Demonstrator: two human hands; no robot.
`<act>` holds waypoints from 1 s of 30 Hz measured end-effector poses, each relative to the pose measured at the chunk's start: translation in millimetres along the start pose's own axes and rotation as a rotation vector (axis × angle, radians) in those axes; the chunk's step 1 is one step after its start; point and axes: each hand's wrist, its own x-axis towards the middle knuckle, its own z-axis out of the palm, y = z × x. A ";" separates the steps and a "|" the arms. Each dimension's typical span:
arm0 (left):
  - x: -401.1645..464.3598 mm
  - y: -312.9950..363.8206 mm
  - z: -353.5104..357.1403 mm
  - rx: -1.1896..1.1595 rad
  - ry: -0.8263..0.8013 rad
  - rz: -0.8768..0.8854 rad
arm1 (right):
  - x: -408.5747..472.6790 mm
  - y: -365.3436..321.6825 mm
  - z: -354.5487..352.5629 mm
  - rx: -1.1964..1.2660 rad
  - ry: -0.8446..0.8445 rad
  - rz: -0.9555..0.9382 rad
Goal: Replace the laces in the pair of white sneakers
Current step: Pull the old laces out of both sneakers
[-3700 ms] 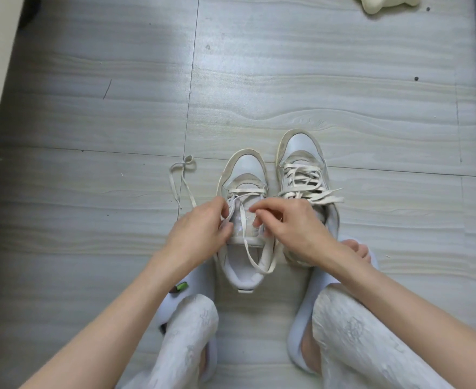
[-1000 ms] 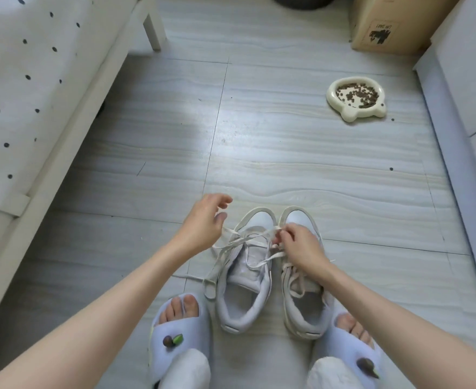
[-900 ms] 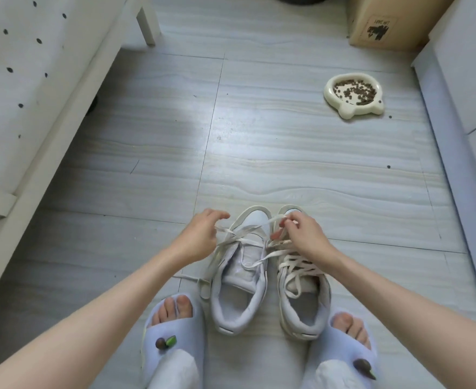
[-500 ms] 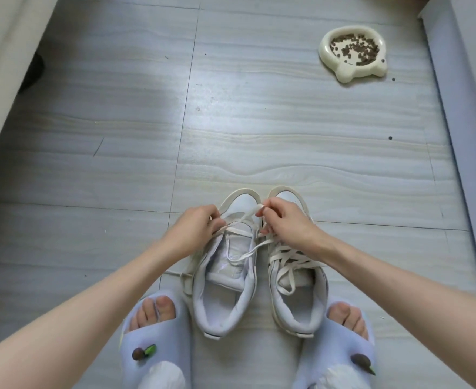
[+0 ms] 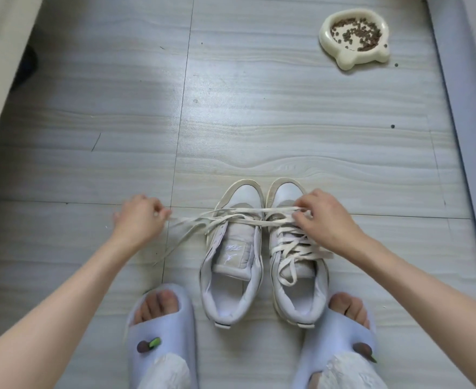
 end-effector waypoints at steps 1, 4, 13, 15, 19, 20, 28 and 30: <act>-2.5 10.6 4.1 0.030 -0.003 0.074 | 0.3 -4.6 3.1 -0.067 -0.034 -0.022; -9.5 44.0 15.6 -0.064 -0.050 0.384 | 0.7 -14.9 1.5 -0.249 -0.075 -0.071; -16.5 56.7 28.4 -0.342 -0.311 0.216 | -6.9 -13.9 -4.1 0.028 -0.203 0.109; -22.0 49.5 26.1 -0.455 -0.377 0.158 | -9.6 -14.5 -2.5 0.237 -0.213 0.193; -23.6 48.4 14.7 -0.434 -0.266 0.255 | -11.1 -16.7 0.3 0.147 -0.020 0.185; -23.7 49.8 8.1 -0.442 -0.207 0.261 | -11.2 -17.2 -0.4 0.105 0.047 0.178; -32.2 44.8 -15.4 -1.343 -0.308 0.129 | -15.7 -24.8 -14.5 0.806 -0.010 0.259; -35.1 52.1 -14.0 -1.431 -0.293 0.147 | -14.5 -26.9 -14.8 0.989 -0.039 0.225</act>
